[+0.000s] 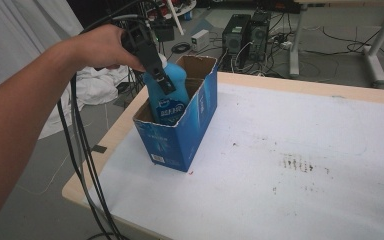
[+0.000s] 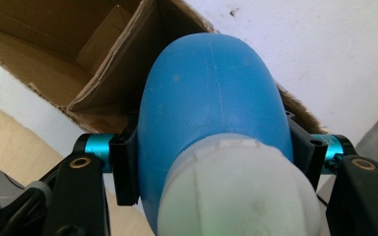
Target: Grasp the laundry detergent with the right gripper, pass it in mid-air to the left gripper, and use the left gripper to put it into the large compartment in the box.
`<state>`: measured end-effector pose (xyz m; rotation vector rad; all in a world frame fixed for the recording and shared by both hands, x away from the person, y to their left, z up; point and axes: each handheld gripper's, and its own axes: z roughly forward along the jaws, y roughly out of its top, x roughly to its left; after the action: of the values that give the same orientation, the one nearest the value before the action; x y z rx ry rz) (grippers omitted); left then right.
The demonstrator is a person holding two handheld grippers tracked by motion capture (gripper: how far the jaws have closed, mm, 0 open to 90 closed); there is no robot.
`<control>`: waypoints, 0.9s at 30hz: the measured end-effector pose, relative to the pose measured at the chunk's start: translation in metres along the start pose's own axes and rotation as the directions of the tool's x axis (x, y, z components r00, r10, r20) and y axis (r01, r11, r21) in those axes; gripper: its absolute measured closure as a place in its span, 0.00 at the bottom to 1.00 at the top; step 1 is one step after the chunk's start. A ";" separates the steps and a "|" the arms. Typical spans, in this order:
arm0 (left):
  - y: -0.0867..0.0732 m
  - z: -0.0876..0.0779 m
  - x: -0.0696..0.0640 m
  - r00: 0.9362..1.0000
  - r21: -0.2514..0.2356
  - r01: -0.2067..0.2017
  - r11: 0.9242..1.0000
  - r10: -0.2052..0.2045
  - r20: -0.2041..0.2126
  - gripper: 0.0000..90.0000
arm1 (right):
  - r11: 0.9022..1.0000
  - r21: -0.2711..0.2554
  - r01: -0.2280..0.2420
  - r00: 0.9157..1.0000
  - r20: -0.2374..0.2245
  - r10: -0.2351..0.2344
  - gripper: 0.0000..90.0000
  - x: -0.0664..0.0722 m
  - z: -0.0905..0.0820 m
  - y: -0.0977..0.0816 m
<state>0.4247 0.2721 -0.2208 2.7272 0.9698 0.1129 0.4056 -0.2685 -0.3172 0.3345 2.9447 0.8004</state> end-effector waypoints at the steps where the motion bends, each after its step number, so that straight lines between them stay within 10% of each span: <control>1: 0.001 0.006 0.000 1.000 0.009 -0.008 1.000 0.008 -0.004 0.42 | 1.000 0.001 -0.001 1.000 0.000 0.001 0.12 0.000 0.000 0.000; 27: -0.005 0.059 0.002 0.999 0.084 -0.042 0.996 0.042 0.001 0.42 | 1.000 -0.001 -0.016 1.000 -0.015 0.016 0.12 -0.002 0.011 -0.007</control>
<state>0.4326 0.2655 -0.2790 2.8251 0.9380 0.0824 0.4073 -0.2692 -0.3305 0.3548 2.9587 0.8099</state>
